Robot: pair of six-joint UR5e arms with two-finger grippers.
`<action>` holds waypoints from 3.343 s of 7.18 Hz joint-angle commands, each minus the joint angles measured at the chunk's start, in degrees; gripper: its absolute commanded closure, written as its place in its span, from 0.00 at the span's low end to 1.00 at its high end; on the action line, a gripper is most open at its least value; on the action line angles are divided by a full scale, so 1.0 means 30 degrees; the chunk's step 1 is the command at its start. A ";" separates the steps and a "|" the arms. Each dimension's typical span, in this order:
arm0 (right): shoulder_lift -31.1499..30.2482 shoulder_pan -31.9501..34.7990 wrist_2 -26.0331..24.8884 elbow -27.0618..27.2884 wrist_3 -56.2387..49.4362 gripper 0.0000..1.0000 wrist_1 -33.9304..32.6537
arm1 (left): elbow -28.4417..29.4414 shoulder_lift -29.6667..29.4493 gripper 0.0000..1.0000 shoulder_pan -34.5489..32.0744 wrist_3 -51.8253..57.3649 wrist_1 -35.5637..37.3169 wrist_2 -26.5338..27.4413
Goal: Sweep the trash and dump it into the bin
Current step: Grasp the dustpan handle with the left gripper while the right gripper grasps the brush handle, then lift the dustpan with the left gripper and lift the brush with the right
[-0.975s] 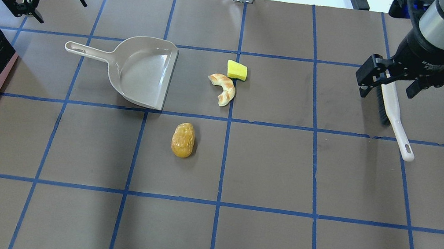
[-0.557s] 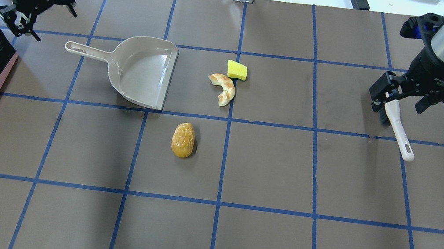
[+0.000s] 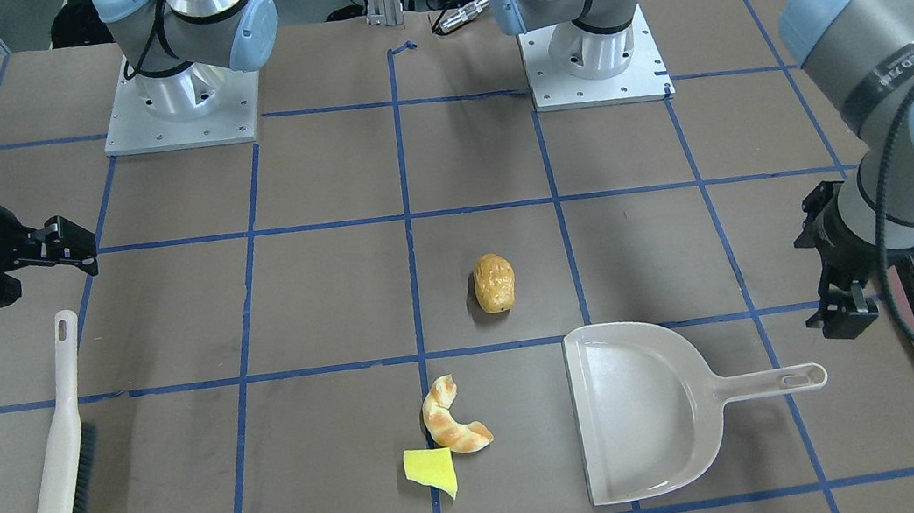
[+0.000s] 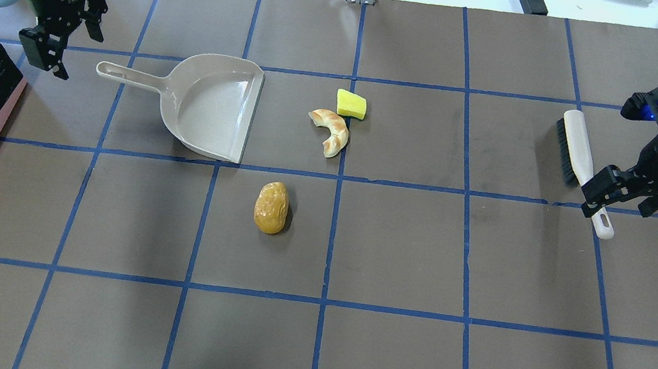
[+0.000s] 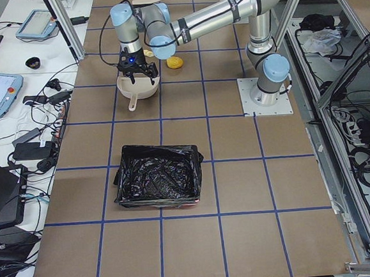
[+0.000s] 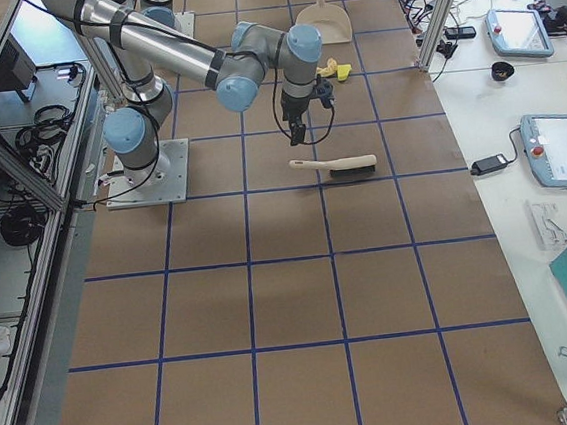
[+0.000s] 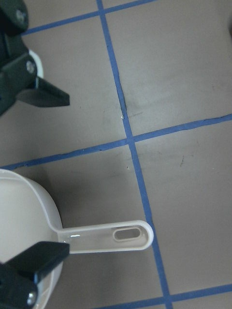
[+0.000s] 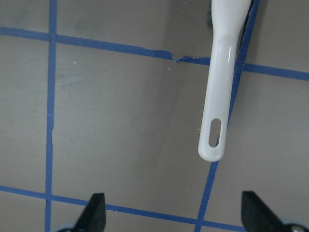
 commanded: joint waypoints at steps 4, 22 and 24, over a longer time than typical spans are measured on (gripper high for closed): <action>0.1919 -0.0190 -0.1555 0.0627 0.1601 0.01 -0.4222 | 0.2858 -0.2863 0.00 -0.0755 -0.4645 0.0337 -0.0504; 0.3445 0.0074 -0.0559 0.1595 0.3458 0.48 -0.6951 | -0.1531 -0.3774 1.00 -0.1371 -0.3794 0.6872 0.0963; 0.3416 0.0074 -0.0588 0.1536 0.3429 0.48 -0.6980 | -0.0538 -0.4325 1.00 -0.1429 -0.4318 0.6842 0.1022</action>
